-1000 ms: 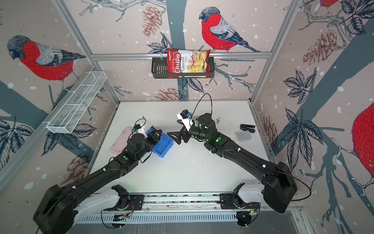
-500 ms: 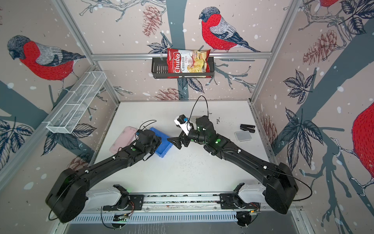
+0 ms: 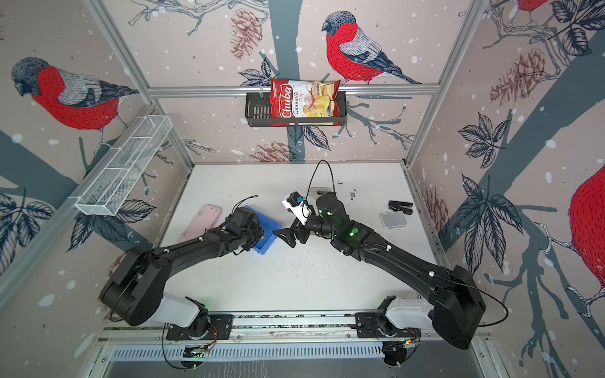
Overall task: Put the screwdriver in the bin
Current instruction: Place the screwdriver in the bin, then reset both arms
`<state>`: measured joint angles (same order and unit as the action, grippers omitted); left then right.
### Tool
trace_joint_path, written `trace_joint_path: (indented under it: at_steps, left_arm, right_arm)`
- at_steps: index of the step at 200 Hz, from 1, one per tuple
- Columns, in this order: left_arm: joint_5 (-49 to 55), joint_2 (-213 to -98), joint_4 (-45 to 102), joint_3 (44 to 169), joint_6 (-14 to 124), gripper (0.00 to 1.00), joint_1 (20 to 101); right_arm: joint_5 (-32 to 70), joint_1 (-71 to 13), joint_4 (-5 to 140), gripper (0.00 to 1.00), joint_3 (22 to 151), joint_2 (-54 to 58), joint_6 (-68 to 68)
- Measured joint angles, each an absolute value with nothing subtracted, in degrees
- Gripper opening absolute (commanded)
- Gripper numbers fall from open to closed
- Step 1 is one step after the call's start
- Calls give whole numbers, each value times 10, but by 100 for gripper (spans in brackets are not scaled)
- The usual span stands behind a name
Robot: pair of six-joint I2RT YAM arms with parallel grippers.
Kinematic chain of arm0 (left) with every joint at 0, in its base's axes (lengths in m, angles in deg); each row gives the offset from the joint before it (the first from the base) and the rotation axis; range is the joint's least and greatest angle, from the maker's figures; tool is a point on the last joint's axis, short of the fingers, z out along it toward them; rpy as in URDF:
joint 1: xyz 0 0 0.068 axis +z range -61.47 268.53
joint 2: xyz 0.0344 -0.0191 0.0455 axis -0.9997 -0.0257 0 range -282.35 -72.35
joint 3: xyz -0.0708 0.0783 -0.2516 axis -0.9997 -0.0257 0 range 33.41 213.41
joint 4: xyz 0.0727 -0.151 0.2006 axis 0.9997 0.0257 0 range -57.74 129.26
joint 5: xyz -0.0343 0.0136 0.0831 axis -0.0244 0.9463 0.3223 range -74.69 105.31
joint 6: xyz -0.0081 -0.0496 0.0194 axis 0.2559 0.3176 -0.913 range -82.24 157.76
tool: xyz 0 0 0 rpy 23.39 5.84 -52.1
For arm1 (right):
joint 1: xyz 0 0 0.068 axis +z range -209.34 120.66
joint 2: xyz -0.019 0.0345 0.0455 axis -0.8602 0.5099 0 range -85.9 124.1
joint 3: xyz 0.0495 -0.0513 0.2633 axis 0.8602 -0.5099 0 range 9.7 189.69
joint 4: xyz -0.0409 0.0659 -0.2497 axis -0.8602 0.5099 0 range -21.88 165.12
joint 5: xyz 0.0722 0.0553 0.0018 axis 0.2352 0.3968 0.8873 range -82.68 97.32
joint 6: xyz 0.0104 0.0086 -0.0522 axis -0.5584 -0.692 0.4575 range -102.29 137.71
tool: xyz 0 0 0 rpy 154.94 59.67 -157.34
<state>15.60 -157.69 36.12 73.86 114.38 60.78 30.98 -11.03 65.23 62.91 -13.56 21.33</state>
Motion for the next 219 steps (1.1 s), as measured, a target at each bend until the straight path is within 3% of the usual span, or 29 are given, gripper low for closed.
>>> trace_joint_path:
  at_steps: [39,91,125,169,219]
  left_arm:
    - [132,-1584,360,740,1143,11,611]
    - [143,-1553,375,744,1142,58,612]
    - [151,-1532,389,745,1141,78,612]
    - [162,-1498,409,758,1137,93,613]
    - [201,-1462,447,798,1097,100,613]
  right_arm:
    - [299,-107,656,100,629,-136,219]
    - [288,-107,656,100,629,-136,218]
    - [286,-107,655,100,629,-136,217]
    - [276,-108,648,100,629,-157,207]
    - [252,-128,630,100,609,-179,189]
